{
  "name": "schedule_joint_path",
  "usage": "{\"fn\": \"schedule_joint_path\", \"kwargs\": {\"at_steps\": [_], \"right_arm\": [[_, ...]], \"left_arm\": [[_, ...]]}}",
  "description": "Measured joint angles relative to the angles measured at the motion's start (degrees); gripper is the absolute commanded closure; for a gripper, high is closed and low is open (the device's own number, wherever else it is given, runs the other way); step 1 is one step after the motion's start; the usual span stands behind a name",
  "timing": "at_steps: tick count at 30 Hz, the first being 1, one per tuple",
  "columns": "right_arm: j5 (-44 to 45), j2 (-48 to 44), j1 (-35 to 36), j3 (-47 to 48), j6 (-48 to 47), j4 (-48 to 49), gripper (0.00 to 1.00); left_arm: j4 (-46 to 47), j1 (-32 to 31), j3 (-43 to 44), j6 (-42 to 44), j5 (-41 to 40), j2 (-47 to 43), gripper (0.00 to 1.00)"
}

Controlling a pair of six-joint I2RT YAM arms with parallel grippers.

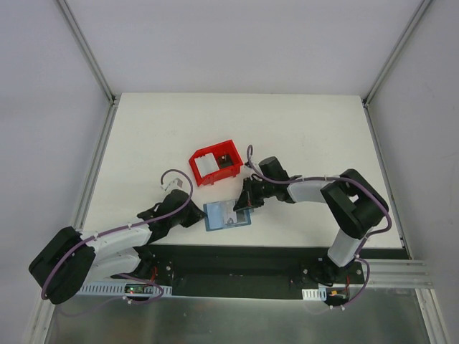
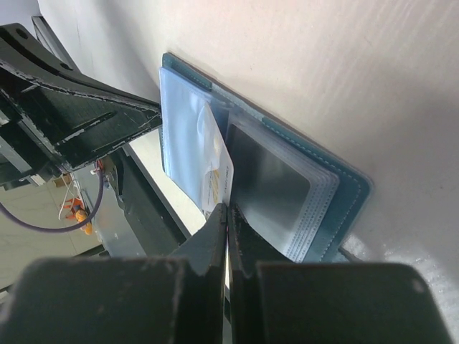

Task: Put the credit cards into the card holder
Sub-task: Insert the credit card into the card holder.

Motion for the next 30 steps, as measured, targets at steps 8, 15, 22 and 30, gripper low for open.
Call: {"fn": "schedule_joint_path", "kwargs": {"at_steps": [8,15,22,30], "right_arm": [[-2.0,1.7,-0.3,1.2,-1.9,-1.5,1.00],[-3.5,1.8,-1.2,1.3,-3.6,-3.2,0.99],[-5.1,2.1,-2.0,3.3,-5.4,-5.4,1.00],[-6.3,4.2,-2.3,5.1,-7.9,-8.6,1.00]], "left_arm": [[1.0,0.4,0.3,0.6,0.9,1.2,1.00],[1.3,1.0,0.3,0.7,1.7,1.4,1.00],[1.4,1.2,0.4,1.2,2.4,1.5,1.00],[3.0,1.5,0.7,2.2,3.5,3.1,1.00]]}}
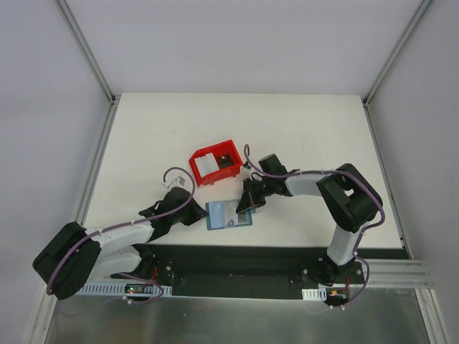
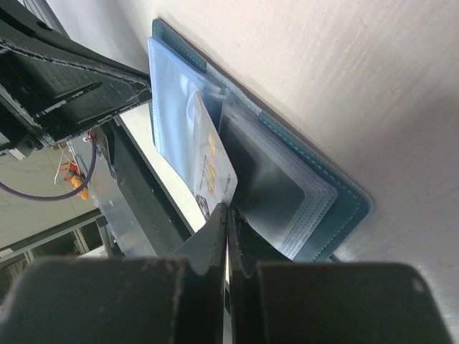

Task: Put the credit cards into the card holder
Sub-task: Insert the credit card into the card holder.

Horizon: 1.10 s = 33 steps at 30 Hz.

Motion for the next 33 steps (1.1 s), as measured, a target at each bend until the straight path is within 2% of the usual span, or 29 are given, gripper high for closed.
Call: {"fn": "schedule_joint_path", "kwargs": {"at_steps": [23,33], "right_arm": [[-2.5,1.5,-2.1,5.4,-8.2,-11.7,1.00],[-2.5,1.8,-1.9,5.7,-6.9,-11.8,0.86]], "left_arm": [[1.7,0.4,0.6,1.6,2.2,1.9,1.00],[2.1,0.4,0.8,2.1,3.1,2.6,1.00]]}}
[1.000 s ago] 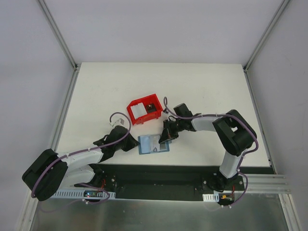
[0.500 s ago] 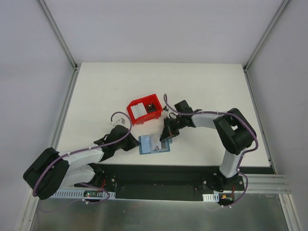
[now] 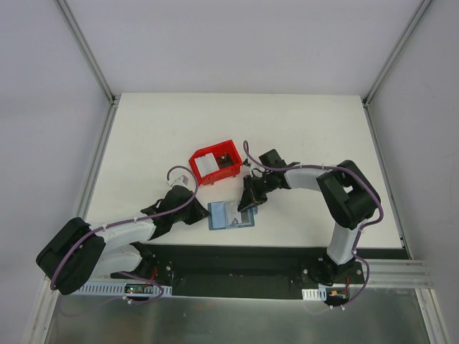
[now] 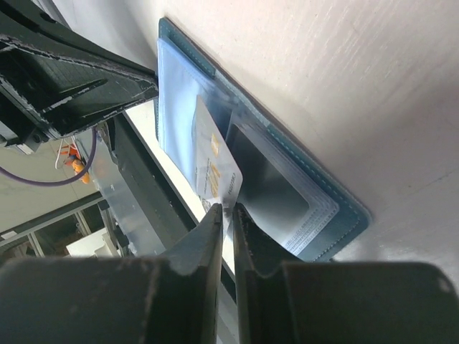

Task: Put the credit cards into the card holder
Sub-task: Insert the credit card into the card holder.

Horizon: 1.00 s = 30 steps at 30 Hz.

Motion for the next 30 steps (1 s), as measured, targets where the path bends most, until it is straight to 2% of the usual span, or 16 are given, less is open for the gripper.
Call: {"fn": "schedule_joint_path", "kwargs": {"at_steps": [8,10,15,30], "right_arm": [[0.2,0.0,1.0,-1.5,4.0,4.8,0.85],[0.2,0.0,1.3,-2.1,5.0,6.2,0.94],[0.3,0.0,1.4,-2.9,6.8,7.9,1.00],[0.2,-0.6,0.1,-3.0,7.2,8.0,1.00]], "left_arm": [[0.4,0.0,0.0,0.0,0.2,0.3,1.00],[0.4,0.0,0.0,0.0,0.2,0.3,1.00],[0.4,0.0,0.0,0.1,0.2,0.3,1.00],[0.4,0.0,0.0,0.5,0.2,0.2,1.00]]}}
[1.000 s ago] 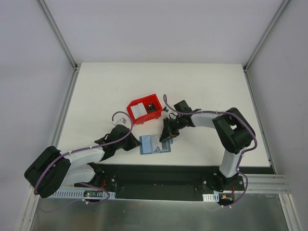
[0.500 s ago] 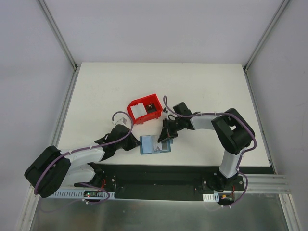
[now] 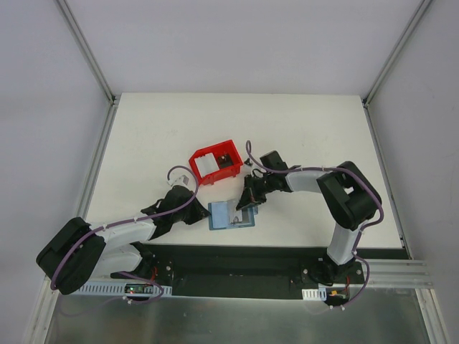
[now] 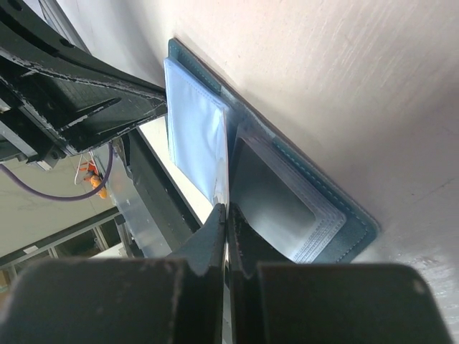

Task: Put the credit cards into the card holder
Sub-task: Insert the credit card into the card holder.

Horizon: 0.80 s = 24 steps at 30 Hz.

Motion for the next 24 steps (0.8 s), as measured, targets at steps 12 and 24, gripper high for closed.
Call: {"fn": "schedule_joint_path", "kwargs": {"at_steps": [12,24], "right_arm": [[-2.5,0.1,-1.7,0.0,-1.6,-2.8,1.00],[-3.9,1.4,-1.9,0.8,-3.7,-5.9,1.00]], "left_arm": [[0.0,0.0,0.0,0.2,0.0,0.0,1.00],[1.0,0.3,0.2,0.4,1.3,1.0,1.00]]}}
